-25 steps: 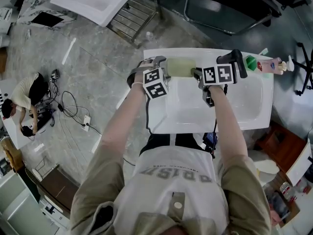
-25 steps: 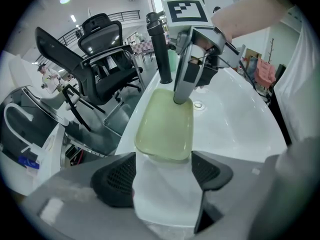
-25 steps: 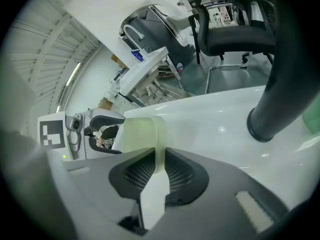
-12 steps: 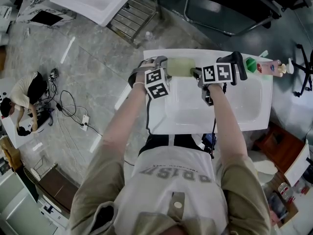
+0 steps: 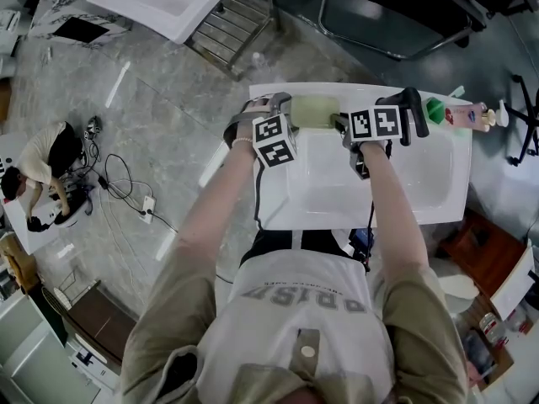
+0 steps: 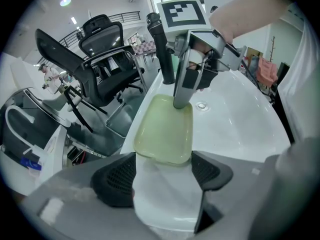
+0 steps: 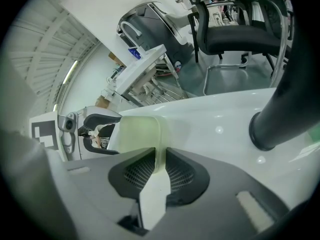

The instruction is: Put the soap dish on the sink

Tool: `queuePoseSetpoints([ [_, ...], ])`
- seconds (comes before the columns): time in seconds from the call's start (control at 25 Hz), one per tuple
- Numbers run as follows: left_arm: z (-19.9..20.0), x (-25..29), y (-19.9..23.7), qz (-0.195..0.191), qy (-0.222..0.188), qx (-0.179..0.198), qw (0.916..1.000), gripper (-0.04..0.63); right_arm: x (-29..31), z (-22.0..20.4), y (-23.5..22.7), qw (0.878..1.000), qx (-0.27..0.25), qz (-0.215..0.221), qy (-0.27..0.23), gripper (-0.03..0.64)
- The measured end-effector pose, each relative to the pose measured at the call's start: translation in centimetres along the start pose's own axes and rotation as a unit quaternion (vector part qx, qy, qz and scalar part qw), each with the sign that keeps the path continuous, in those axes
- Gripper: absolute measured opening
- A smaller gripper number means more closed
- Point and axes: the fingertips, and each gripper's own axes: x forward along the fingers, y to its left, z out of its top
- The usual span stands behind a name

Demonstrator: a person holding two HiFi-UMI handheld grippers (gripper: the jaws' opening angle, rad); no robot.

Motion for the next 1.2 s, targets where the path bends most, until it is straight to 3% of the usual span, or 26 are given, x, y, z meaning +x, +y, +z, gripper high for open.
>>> queuePoseSetpoints([
  [0.4, 0.0, -0.6, 0.7, 0.021, -0.001, 0.002, 0.9998, 0.364, 0.2, 0.3, 0.1, 1.000, 0.013, 0.001, 0.010, 0.067],
  [0.64, 1.4, -1.1, 0.7, 0.027, -0.025, 0.017, 0.9992, 0.364, 0.2, 0.4, 0.1, 1.000, 0.018, 0.001, 0.021, 0.066],
  [0.96, 1.0, 0.0, 0.4, 0.020, -0.011, 0.024, 0.9994, 0.364, 0.3, 0.3, 0.1, 0.999, 0.023, 0.000, 0.024, 0.067],
  [1.2, 0.7, -0.1, 0.9, 0.027, 0.001, 0.029, 0.9992, 0.364, 0.2, 0.4, 0.2, 1.000, -0.002, -0.017, 0.024, 0.077],
])
